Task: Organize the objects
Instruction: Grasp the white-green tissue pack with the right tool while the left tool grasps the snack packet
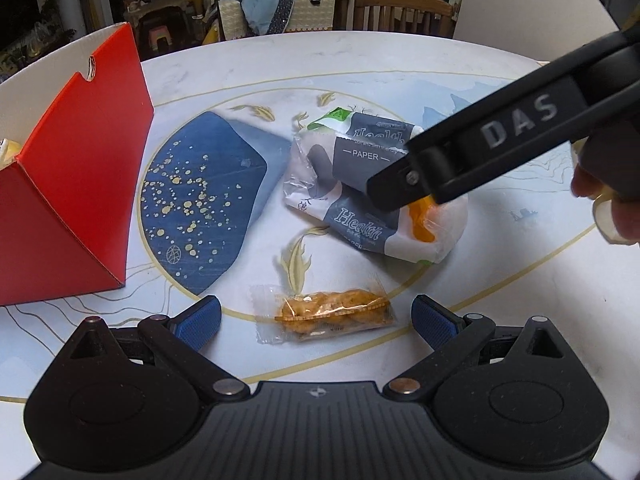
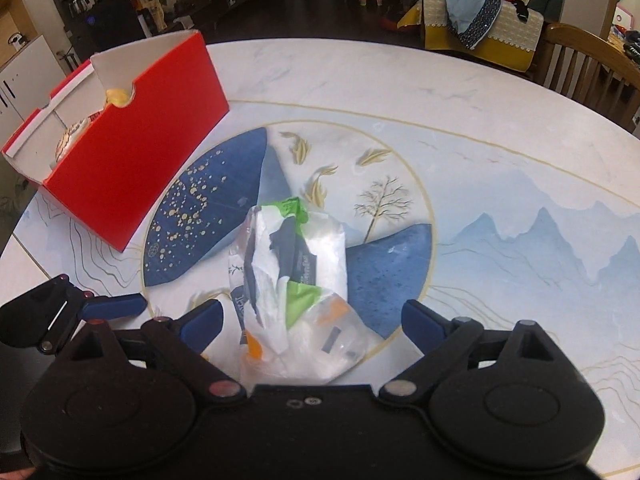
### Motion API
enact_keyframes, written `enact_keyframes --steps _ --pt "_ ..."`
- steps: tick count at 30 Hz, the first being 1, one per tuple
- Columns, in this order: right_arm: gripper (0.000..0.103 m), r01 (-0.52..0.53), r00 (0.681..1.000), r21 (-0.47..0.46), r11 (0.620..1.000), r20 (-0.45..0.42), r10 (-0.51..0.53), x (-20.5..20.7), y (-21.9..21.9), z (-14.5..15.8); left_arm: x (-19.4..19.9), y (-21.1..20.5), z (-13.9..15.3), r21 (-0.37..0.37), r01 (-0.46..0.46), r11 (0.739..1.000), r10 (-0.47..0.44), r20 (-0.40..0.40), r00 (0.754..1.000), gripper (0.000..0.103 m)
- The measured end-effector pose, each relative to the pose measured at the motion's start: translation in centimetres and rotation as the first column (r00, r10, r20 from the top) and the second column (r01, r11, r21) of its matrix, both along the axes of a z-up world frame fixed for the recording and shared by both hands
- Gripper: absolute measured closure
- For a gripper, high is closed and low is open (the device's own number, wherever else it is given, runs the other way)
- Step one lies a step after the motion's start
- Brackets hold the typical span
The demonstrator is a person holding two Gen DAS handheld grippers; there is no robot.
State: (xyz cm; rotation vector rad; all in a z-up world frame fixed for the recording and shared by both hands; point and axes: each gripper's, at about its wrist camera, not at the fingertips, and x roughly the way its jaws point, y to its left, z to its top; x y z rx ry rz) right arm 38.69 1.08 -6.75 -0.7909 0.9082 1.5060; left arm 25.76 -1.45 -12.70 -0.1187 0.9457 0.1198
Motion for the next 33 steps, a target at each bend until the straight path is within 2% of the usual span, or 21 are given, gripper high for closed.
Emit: enact_keyframes --steps 4,8,10,13,17,19,22,27,33 --pt "0.009 -0.011 1.000 -0.013 1.000 0.008 0.011 -0.3 0.3 -0.6 0.0 -0.2 0.0 0.011 0.005 1.000 -0.005 0.010 1.000 0.002" --pt "0.016 -0.020 1.000 -0.030 0.999 0.008 0.020 -0.5 0.2 -1.1 -0.3 -0.4 0.0 0.016 0.005 1.000 -0.005 0.023 1.000 0.005" --pt "0.019 -0.029 0.999 -0.031 0.999 0.014 0.030 -0.5 0.0 -1.2 -0.4 -0.6 0.0 0.027 0.007 1.000 -0.008 0.030 1.000 0.008" --pt "0.027 -0.034 0.999 -0.036 0.999 0.023 0.035 -0.6 -0.2 -1.4 -0.5 -0.8 0.2 0.034 0.018 0.999 -0.019 0.038 0.999 0.021" --pt "0.032 -0.022 0.999 -0.038 0.999 0.027 0.023 -0.6 -0.5 -1.4 -0.7 -1.2 0.3 0.046 0.029 0.999 -0.031 0.044 0.999 0.027" --pt "0.037 -0.023 0.999 -0.039 0.999 0.027 0.024 -0.6 -0.6 -1.5 -0.8 -1.3 0.4 0.046 0.027 0.999 -0.030 0.050 0.998 0.036" --pt "0.044 -0.017 0.999 -0.034 0.999 0.035 0.019 -0.5 -0.8 -1.5 -0.6 -1.3 0.5 0.045 0.031 0.999 -0.033 0.044 0.998 0.040" --pt "0.056 0.000 0.999 -0.027 1.000 0.040 0.002 -0.3 -1.6 -1.3 -0.6 -1.2 0.7 0.037 0.025 0.999 -0.026 0.037 0.999 0.043" --pt "0.058 0.034 0.999 -0.016 0.999 0.018 -0.034 0.5 -3.1 0.1 -1.4 -0.7 1.5 0.006 0.015 1.000 -0.016 0.054 0.998 0.043"
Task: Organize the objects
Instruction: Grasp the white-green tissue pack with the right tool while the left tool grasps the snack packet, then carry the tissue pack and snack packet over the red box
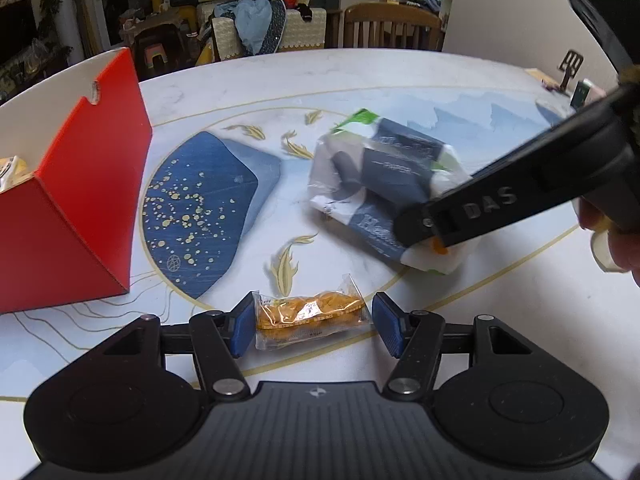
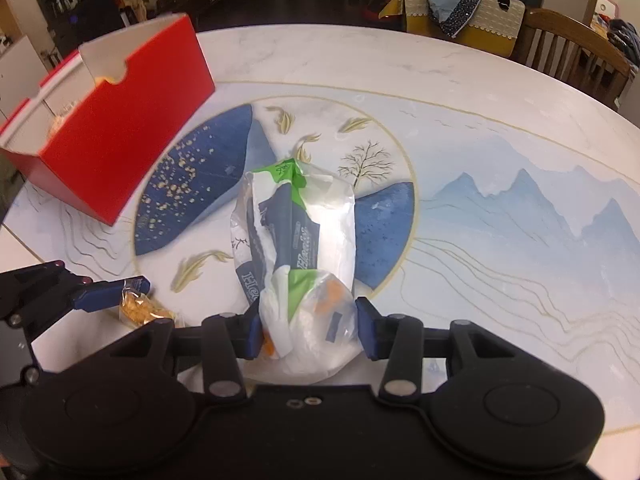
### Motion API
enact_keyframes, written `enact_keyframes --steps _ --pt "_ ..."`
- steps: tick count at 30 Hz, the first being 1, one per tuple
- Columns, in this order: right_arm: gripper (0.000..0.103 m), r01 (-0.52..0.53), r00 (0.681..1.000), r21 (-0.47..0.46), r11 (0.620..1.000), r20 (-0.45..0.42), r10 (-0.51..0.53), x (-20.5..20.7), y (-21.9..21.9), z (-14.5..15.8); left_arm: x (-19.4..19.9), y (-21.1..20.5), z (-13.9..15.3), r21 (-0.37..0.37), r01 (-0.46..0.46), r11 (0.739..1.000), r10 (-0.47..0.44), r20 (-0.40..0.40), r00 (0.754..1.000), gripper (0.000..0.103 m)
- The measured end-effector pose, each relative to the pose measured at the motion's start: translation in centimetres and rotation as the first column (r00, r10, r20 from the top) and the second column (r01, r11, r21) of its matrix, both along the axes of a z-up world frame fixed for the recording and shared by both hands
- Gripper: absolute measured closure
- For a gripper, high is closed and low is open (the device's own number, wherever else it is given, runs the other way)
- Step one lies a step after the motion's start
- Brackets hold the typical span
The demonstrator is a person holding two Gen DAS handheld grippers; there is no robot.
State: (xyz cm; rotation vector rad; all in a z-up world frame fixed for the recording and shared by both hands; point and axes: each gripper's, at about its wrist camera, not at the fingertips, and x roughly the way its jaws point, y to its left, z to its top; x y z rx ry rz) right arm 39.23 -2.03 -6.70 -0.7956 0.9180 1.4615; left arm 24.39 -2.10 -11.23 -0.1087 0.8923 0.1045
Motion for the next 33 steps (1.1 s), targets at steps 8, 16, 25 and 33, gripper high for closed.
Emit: enact_keyframes --steps 8,16,25,33 --pt "0.058 0.014 1.000 0.009 1.000 -0.021 -0.014 -0.2 -2.5 2.7 -1.5 1.2 2.1 -0.022 -0.020 1.000 0.020 0.007 1.000 0.043" --pt "0.058 0.004 0.999 0.021 1.000 -0.054 -0.003 -2.1 -4.8 5.6 -3.0 2.9 5.3 -0.058 -0.013 0.998 0.015 0.037 0.999 0.043" --pt "0.058 -0.071 0.993 0.033 0.997 -0.088 0.074 -5.3 -5.3 8.3 -4.8 5.8 8.3 -0.071 0.013 0.997 -0.008 0.074 0.997 0.043" --pt "0.058 -0.100 0.988 0.061 0.993 -0.111 0.106 -8.8 -3.9 10.3 -6.1 10.1 11.1 -0.068 0.005 0.998 0.004 0.123 0.992 0.043"
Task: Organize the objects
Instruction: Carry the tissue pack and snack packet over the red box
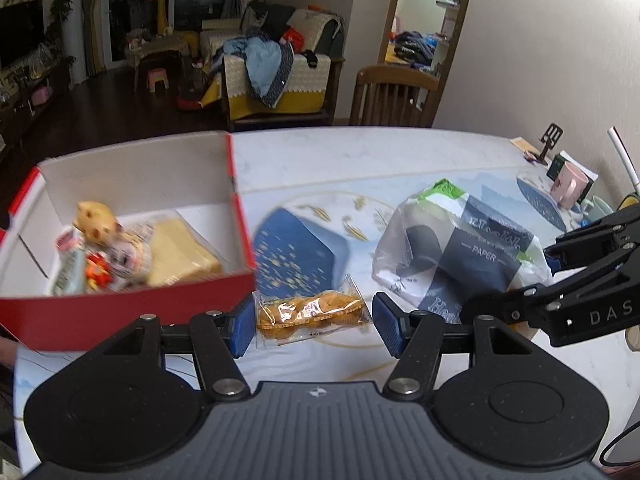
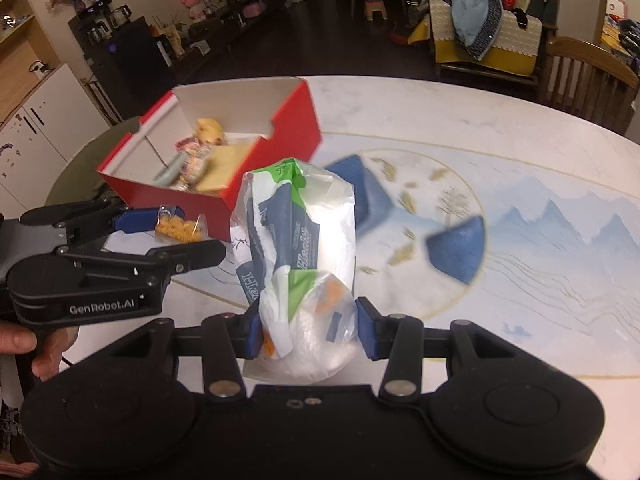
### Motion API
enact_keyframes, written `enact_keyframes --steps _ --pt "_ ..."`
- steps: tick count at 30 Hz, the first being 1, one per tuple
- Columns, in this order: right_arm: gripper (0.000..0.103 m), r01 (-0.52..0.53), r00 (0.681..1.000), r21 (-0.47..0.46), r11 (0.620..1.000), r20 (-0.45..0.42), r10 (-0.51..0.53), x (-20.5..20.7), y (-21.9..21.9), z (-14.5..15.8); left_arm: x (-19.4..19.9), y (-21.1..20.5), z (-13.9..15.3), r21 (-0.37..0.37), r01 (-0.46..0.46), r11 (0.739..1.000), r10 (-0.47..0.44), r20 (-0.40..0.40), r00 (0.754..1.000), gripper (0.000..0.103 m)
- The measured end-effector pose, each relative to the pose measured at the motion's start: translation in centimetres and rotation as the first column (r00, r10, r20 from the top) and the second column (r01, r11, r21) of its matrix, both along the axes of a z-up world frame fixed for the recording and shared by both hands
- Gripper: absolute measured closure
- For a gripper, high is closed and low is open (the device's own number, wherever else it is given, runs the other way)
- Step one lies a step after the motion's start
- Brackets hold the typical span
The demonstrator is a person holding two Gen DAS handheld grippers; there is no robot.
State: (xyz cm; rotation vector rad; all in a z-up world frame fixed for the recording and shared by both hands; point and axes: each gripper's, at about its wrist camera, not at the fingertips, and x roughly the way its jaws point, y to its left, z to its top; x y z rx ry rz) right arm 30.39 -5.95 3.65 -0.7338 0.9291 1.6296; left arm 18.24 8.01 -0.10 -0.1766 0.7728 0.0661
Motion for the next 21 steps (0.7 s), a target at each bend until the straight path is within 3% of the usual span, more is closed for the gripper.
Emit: enact_keyframes --steps 8,21 --pt "0.058 -0.042 0.999 0.038 0.998 0.031 0.040 -4.6 3.4 1.3 -0.4 5.8 1.8 0.051 -0.043 0.998 0.041 0.033 0.999 0.043" --pt "0.057 -0.089 0.992 0.090 0.992 0.094 0.081 -11.5 11.7 2.0 1.1 15.2 1.6 0.120 -0.139 0.983 0.137 0.027 0.990 0.042"
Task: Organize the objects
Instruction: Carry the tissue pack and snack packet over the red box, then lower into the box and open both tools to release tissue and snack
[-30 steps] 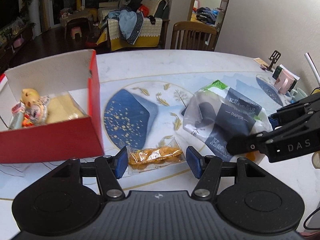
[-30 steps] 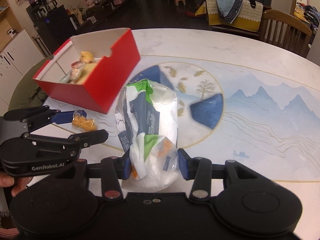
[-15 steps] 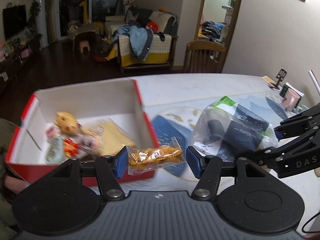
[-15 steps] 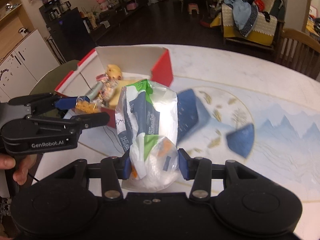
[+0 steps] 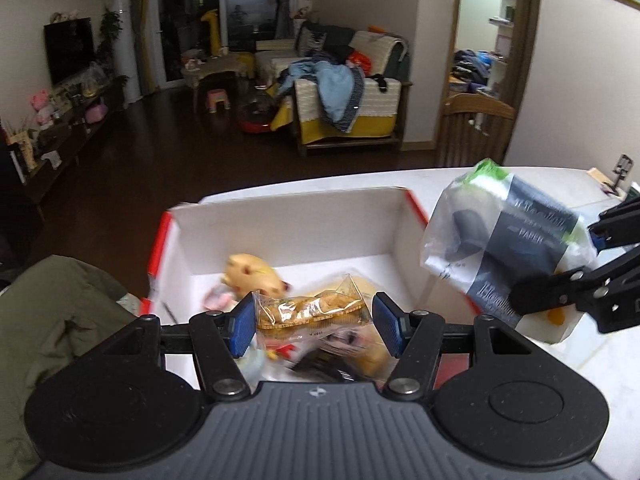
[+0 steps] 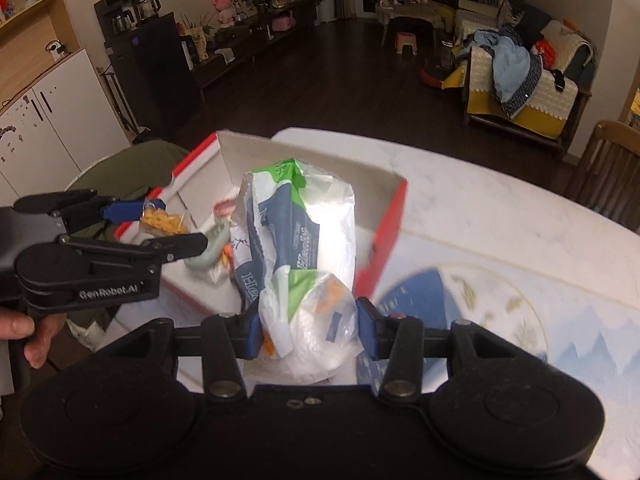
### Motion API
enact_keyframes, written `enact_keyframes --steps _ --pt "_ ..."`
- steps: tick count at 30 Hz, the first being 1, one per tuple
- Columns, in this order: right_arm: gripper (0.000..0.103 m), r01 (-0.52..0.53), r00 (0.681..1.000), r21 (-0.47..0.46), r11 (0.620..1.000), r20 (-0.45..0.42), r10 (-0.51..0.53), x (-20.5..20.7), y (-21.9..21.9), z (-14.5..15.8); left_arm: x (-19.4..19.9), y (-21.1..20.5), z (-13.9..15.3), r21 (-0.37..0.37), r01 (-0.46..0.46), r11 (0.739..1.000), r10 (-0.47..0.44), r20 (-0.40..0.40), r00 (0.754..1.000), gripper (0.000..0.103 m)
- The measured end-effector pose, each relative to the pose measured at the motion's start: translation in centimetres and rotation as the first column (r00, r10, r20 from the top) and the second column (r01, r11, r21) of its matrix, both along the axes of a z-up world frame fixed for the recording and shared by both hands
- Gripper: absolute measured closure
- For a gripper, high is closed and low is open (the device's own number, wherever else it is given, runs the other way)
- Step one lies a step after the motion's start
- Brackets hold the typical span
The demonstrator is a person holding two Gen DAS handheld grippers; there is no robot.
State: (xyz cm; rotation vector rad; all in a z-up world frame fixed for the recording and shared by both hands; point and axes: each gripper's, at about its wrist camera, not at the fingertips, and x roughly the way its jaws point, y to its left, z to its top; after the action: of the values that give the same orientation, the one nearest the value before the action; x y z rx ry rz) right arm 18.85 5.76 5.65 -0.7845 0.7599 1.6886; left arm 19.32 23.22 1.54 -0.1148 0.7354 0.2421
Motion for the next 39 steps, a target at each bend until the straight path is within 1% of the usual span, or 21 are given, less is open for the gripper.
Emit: enact_keyframes --steps 2,5,7,8,11,15,17,23,28,31,33,34,39 --pt "0.057 -0.004 1.000 0.008 1.000 0.017 0.004 -0.9 1.4 -0.1 0.6 1.3 -0.3 0.003 -0.005 1.000 0.005 -0.014 1.000 0.042" --pt "0.057 -0.021 0.999 -0.009 1.000 0.033 0.021 -2.0 3.7 -0.6 1.5 2.5 -0.9 0.028 -0.002 1.000 0.002 -0.035 0.999 0.042" --pt "0.056 -0.023 0.998 -0.016 1.000 0.051 0.023 -2.6 5.1 -1.1 2.1 3.1 -1.3 0.030 0.005 1.000 -0.003 -0.048 0.999 0.042" --pt "0.056 -0.020 0.998 -0.022 1.000 0.060 0.021 -2.9 5.9 -1.4 2.5 3.4 -1.6 0.027 0.006 1.000 -0.005 -0.056 0.998 0.042" --pt "0.056 -0.024 0.996 -0.048 0.999 0.082 0.028 -3.6 7.8 -2.6 3.3 4.6 -2.5 -0.013 0.002 1.000 -0.003 -0.074 0.997 0.042" --pt "0.055 0.004 0.989 -0.067 0.998 0.147 0.006 -4.4 9.7 -4.8 4.4 5.0 -3.9 -0.004 0.014 1.000 -0.014 -0.112 0.994 0.042" --pt "0.055 0.010 0.983 -0.069 0.998 0.181 0.003 -4.8 10.2 -5.7 4.9 5.0 -4.5 0.006 0.021 1.000 -0.020 -0.130 0.991 0.042" --pt "0.053 -0.003 0.976 -0.094 0.996 0.219 0.023 -5.5 10.9 -7.7 6.3 4.9 -6.6 0.038 0.048 0.998 -0.039 -0.202 0.979 0.042" --pt "0.051 -0.016 0.967 -0.093 0.996 0.250 0.038 -6.1 11.2 -8.5 7.0 5.3 -7.5 0.030 0.047 0.998 -0.039 -0.241 0.970 0.042" --pt "0.048 -0.011 0.968 -0.095 0.995 0.248 0.035 -6.0 11.3 -8.8 7.7 5.5 -7.9 0.021 0.051 0.999 -0.043 -0.274 0.961 0.042" --pt "0.041 -0.011 0.967 -0.085 0.996 0.253 0.032 -6.0 11.2 -8.8 8.1 5.7 -7.9 0.016 0.056 0.998 -0.049 -0.292 0.955 0.042" --pt "0.040 -0.012 0.966 -0.078 0.997 0.255 0.032 -5.9 11.1 -8.7 8.3 5.7 -8.0 0.013 0.058 0.998 -0.052 -0.298 0.953 0.042" --pt "0.040 -0.016 0.969 -0.053 0.998 0.247 0.028 -5.6 10.7 -7.9 8.7 5.8 -8.3 0.008 0.059 0.998 -0.053 -0.331 0.942 0.042"
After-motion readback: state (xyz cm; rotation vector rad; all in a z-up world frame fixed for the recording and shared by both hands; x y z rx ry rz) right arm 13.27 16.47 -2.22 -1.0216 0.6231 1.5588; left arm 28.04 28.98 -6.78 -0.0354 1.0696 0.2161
